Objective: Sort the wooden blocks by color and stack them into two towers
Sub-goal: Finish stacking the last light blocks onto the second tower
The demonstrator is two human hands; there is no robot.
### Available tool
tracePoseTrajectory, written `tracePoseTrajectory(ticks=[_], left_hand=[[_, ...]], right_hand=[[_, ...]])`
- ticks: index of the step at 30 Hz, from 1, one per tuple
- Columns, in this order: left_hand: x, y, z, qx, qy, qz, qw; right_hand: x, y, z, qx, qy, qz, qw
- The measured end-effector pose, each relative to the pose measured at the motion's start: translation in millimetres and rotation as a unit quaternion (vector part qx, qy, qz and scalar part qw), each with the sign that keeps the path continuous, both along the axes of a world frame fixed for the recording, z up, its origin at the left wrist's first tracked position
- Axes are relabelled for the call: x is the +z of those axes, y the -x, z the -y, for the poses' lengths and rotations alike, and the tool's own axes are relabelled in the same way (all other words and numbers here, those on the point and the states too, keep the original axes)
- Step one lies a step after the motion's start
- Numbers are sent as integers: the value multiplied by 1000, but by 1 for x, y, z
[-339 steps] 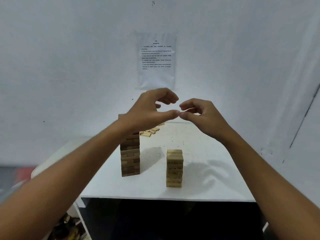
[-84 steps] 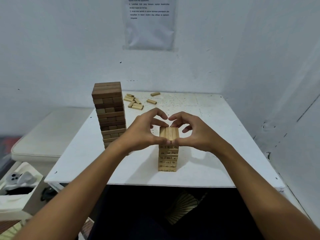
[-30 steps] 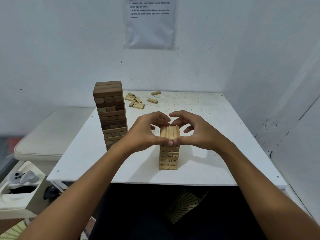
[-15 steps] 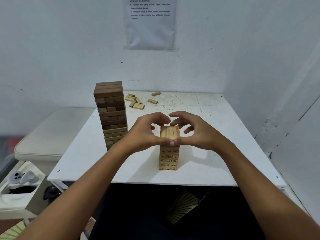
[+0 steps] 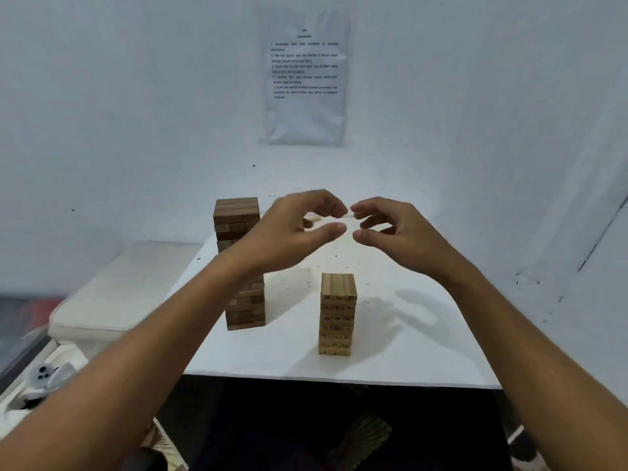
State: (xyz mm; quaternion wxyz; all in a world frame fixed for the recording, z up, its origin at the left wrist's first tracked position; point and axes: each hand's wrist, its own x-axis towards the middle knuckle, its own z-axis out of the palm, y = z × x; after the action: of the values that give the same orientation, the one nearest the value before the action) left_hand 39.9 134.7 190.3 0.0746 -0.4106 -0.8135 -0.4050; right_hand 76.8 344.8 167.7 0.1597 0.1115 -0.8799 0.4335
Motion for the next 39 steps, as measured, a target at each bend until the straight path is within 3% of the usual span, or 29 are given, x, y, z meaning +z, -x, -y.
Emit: tracePoseTrajectory(ticks=[5, 9, 19, 28, 36, 39], left_hand=[[75, 8, 24, -8, 0, -83, 997], [115, 38, 48, 26, 31, -98, 994], [101, 177, 96, 113, 171, -13, 979], [29, 279, 94, 95, 257, 14, 962], [-103, 334, 65, 29, 374, 22, 927], [-135, 344, 63, 5, 373, 19, 928]], right_hand=[[54, 9, 10, 2, -34, -61, 998], [87, 35, 17, 11, -51, -70, 996], [85, 158, 28, 36, -106, 10, 994], [35, 271, 30, 56, -166, 81, 981], [-74, 343, 18, 59, -264, 199, 942], [-107, 348, 19, 34, -285, 218, 933]])
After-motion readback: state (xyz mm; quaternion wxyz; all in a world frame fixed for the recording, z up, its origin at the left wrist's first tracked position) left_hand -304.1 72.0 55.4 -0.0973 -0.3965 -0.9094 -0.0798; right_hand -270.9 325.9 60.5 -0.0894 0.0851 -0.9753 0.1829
